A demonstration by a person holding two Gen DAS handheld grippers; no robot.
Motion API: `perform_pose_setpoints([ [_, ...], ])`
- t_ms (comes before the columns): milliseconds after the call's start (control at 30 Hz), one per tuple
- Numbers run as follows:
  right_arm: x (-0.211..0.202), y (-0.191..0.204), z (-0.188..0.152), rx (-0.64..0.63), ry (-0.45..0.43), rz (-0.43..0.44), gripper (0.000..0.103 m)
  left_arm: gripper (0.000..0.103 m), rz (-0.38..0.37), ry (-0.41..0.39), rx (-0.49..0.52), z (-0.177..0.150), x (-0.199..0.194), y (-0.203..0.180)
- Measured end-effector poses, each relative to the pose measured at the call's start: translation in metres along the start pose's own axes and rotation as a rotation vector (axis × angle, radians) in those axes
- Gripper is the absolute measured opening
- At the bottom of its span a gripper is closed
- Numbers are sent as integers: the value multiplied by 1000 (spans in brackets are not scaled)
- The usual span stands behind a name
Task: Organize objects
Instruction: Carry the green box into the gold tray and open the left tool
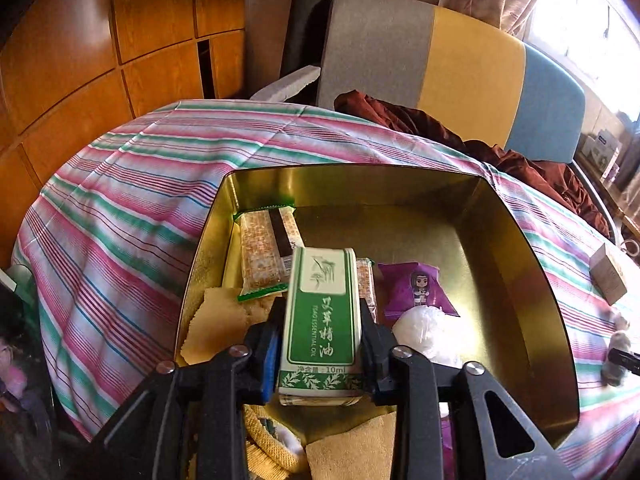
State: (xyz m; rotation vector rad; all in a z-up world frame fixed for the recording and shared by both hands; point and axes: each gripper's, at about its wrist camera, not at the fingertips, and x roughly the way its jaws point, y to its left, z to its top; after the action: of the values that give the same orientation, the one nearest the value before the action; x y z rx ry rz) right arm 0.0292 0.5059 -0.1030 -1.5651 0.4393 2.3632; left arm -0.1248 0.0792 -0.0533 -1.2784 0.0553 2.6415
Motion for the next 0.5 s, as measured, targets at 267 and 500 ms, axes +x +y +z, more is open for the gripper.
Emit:
perform_pose_setpoints([
  [267,1,2,0,-8,-1,-6,56,50,10,-68,3,-3,-18,3],
  [500,1,4,-1,-19,-4,-15,56,58,-9,-152,23,-7,-54,-1],
])
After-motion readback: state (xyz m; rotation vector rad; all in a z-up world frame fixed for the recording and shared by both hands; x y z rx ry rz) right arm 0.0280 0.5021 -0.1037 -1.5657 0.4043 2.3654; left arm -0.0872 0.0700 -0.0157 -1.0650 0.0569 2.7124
